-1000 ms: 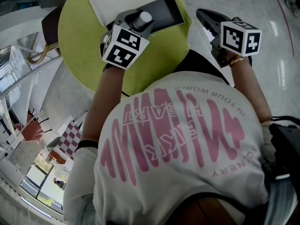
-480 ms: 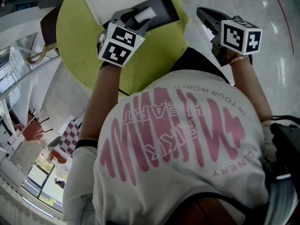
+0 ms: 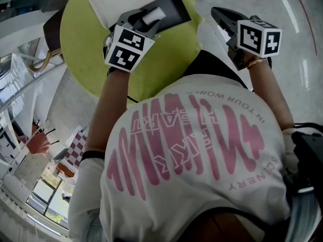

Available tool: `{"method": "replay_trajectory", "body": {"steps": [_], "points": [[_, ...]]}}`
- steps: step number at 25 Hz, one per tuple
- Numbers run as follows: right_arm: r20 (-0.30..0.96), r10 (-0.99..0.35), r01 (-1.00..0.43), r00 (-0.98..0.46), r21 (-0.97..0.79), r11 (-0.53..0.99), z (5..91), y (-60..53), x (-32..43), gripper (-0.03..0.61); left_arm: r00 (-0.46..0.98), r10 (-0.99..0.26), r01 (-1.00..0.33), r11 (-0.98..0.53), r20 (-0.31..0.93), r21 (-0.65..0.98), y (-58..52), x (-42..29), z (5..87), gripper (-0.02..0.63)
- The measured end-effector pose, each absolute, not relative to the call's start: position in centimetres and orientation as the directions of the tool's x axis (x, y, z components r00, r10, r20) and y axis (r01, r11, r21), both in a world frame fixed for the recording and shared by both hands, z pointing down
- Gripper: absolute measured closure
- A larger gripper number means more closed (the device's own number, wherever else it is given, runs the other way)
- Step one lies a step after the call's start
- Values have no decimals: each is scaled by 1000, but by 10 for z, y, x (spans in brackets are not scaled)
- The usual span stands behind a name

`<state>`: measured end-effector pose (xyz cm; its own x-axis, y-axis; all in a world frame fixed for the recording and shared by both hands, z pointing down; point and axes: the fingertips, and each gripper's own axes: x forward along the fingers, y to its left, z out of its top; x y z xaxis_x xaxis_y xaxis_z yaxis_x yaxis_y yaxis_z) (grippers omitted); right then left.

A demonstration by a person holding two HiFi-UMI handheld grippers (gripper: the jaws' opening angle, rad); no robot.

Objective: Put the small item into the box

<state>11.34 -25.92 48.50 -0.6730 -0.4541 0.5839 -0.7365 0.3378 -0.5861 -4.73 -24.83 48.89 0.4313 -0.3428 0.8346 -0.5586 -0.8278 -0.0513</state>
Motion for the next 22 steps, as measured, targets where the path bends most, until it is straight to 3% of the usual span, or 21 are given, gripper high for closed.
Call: {"method": "replay_trajectory", "body": {"steps": [20,22], "points": [[579,-439,-726,-687,-581,368,483,-258,103,572,461,-379,-561,-825,802,-66,-241,-41,479,431],[579,-438,-725,-687,-580,371,481,-258,103,572,462,-388,-574,-816,797,-64,-241,-40,475,483]]}}
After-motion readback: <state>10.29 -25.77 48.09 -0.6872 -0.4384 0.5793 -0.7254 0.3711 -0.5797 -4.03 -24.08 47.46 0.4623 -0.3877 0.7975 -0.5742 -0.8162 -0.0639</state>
